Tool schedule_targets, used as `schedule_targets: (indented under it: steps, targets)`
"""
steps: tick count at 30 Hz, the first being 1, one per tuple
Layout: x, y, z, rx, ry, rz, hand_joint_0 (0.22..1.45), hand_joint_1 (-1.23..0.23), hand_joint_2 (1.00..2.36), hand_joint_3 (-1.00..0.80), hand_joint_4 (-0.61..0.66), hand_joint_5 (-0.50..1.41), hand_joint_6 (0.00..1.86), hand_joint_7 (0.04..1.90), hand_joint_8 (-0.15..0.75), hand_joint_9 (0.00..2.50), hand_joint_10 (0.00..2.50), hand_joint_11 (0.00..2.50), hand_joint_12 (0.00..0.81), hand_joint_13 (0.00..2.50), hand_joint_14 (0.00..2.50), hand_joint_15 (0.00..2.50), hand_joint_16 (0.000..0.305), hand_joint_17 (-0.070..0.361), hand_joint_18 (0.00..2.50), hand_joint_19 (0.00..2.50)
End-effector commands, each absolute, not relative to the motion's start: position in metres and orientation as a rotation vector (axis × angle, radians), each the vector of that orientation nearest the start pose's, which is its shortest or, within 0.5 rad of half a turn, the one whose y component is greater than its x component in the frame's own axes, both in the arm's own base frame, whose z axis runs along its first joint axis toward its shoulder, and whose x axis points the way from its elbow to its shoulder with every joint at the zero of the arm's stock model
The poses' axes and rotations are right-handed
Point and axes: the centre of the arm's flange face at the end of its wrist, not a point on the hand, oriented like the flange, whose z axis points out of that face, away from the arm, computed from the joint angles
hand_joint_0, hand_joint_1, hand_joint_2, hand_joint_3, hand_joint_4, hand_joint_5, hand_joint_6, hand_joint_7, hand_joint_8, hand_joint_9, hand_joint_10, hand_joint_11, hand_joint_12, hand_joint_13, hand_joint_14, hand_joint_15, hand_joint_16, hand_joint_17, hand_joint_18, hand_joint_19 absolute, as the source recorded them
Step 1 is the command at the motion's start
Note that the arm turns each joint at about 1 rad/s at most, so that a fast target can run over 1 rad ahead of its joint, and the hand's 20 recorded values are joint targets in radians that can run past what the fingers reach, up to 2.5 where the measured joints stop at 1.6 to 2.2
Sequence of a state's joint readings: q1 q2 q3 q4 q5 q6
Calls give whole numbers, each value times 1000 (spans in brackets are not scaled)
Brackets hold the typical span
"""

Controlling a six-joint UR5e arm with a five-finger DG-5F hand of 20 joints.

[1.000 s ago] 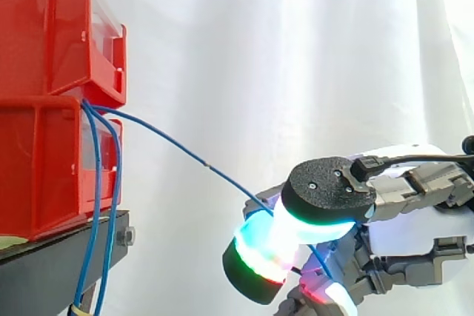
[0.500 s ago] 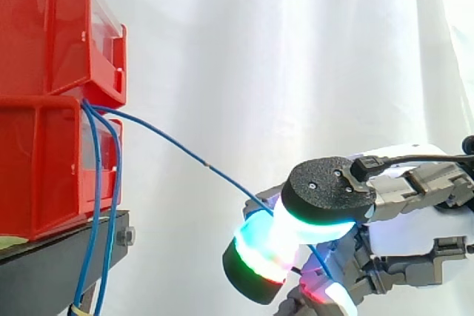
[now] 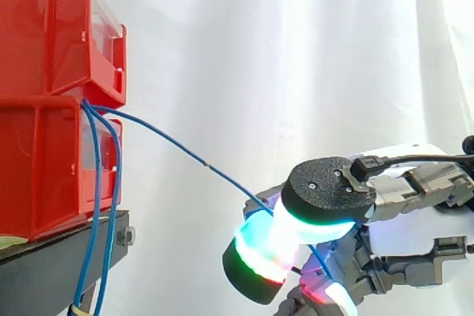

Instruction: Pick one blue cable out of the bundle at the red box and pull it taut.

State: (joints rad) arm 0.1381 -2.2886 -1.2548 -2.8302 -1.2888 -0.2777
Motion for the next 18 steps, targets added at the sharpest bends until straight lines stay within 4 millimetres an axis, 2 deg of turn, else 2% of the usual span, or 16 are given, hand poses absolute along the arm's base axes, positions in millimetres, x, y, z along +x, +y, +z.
schedule_targets:
  steps: [1,18]
  targets:
    - [742,-59,221,1122,1316,845,627,-874,1018,-230,-16,-57,924,985,365,1136,11,858,352,773,14,499,36,82,311,276]
    - [742,-59,221,1122,1316,845,628,-872,1018,-232,-19,-58,924,986,370,1135,11,863,353,772,16,497,37,82,313,265]
